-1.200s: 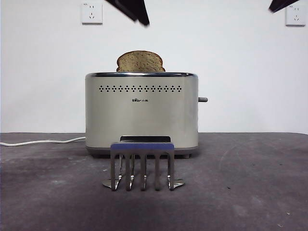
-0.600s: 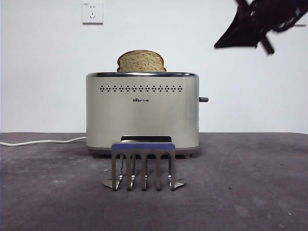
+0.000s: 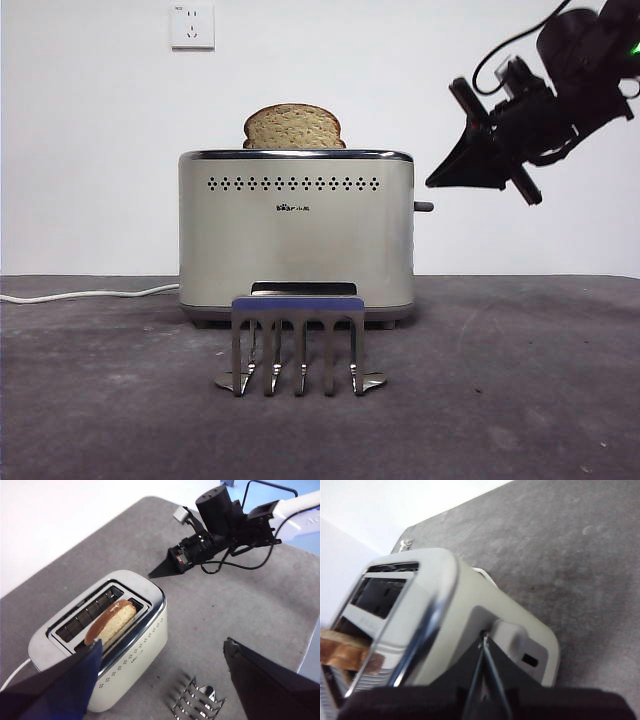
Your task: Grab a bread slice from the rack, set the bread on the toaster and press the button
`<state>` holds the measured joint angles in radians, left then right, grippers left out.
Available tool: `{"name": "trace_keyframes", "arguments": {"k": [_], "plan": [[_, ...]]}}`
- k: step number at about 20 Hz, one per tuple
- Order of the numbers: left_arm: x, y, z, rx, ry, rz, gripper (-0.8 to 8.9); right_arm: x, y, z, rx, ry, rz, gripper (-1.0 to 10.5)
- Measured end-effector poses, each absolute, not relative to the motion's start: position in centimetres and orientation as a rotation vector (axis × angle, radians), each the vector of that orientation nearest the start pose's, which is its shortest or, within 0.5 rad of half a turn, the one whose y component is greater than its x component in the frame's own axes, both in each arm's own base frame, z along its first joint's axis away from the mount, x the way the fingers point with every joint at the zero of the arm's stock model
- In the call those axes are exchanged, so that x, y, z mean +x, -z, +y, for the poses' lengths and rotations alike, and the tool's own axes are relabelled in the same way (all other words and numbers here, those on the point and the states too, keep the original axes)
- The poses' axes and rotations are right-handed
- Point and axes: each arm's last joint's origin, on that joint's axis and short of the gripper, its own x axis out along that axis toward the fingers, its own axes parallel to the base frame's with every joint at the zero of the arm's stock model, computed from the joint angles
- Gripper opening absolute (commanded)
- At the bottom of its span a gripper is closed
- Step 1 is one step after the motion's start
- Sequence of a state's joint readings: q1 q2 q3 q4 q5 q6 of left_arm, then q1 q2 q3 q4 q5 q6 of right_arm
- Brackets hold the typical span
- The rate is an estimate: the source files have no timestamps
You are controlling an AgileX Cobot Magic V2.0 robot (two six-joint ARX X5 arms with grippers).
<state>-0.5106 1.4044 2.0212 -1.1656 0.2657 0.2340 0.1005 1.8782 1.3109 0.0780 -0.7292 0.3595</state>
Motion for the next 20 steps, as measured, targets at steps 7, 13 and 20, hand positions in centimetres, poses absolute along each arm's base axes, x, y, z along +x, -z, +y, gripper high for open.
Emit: {"name": "trace_keyframes", "arguments": {"k": [7,13,20], "plan": [[19.1,-50.4,-11.6,0.285,0.819,0.469,4.08,42.0,-22.2,6.6,0.483,-0.724,0.614,-0.1],[19.1,-50.3,-11.5,0.287,0.820,0.481,4.08,42.3,-21.3,7.5,0.462,-0.705,0.629,-0.1],[19.0,-50.3,-11.5,0.288,0.820,0.493,4.08,42.7,-18.3,7.9,0.408,-0.665,0.730,-0.1]]}}
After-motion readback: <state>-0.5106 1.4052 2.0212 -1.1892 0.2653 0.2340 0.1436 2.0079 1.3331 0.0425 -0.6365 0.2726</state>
